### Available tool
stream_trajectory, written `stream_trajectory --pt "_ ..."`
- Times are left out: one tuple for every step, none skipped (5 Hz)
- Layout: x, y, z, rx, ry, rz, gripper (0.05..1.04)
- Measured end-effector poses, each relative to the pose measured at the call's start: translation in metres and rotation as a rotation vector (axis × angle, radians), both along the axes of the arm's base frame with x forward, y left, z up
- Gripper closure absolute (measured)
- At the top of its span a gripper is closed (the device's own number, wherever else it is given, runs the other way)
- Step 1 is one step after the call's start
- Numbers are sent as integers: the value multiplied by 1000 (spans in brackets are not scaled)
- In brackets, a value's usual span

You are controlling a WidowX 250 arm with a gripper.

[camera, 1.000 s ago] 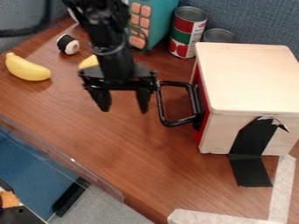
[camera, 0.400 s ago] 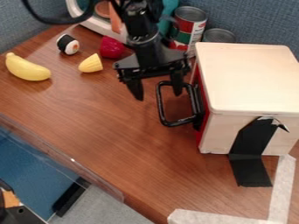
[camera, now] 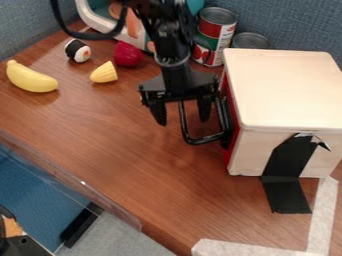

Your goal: Open the drawer

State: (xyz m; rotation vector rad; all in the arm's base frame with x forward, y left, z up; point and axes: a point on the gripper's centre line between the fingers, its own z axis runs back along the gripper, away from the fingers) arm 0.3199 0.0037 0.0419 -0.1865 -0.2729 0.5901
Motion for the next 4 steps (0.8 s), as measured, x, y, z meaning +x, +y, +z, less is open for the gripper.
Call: stream_trajectory --pt "-5 1 -19 37 30 -9 113" --pt "-11 3 -32 66 40 8 412" --pt "-17 0 -35 77 46 -9 685" --pt "-24 6 -28 56 51 10 899"
